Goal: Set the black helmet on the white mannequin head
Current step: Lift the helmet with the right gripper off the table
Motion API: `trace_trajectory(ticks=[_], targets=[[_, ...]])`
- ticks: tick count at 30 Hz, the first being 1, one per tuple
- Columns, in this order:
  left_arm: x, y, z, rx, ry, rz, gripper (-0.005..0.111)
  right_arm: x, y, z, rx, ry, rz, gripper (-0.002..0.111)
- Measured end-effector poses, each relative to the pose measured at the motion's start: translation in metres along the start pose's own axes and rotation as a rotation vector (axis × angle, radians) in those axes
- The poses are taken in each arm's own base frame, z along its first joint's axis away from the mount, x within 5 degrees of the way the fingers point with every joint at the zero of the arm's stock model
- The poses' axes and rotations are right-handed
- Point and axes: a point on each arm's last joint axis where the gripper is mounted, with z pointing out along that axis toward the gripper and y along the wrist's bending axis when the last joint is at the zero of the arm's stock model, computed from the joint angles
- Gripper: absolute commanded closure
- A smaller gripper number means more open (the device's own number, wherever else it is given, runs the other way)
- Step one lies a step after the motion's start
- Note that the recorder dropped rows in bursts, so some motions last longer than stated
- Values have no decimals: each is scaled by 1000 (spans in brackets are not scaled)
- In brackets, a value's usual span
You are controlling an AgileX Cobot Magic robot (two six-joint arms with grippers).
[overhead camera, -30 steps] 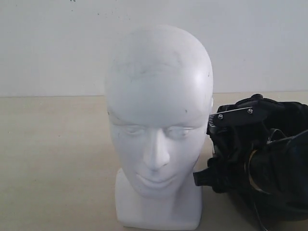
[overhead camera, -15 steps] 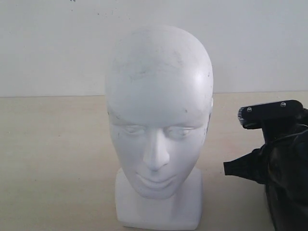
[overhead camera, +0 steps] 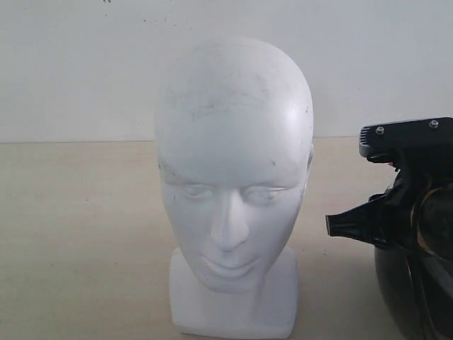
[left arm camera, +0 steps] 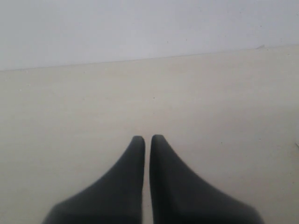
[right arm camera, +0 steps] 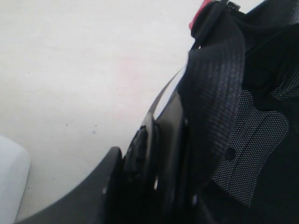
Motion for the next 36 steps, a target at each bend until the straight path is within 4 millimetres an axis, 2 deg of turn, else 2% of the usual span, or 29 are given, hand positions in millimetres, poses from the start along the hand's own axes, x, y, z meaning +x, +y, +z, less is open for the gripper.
trace_trajectory(ticks=[9, 17, 27, 31, 36], targets=[[0, 0, 0, 0, 0, 0, 102, -3, -2, -6, -20, -23, -24, 107], [0, 0, 0, 0, 0, 0, 102, -15, 7, -17, -172, -148, -142, 107], [0, 0, 0, 0, 0, 0, 102, -21, 0, -25, -159, -192, -105, 107], [0, 0, 0, 0, 0, 0, 102, -24, 3, -26, -176, -240, -175, 107], [0, 0, 0, 0, 0, 0, 102, -31, 10, -29, -220, -344, -354, 107]])
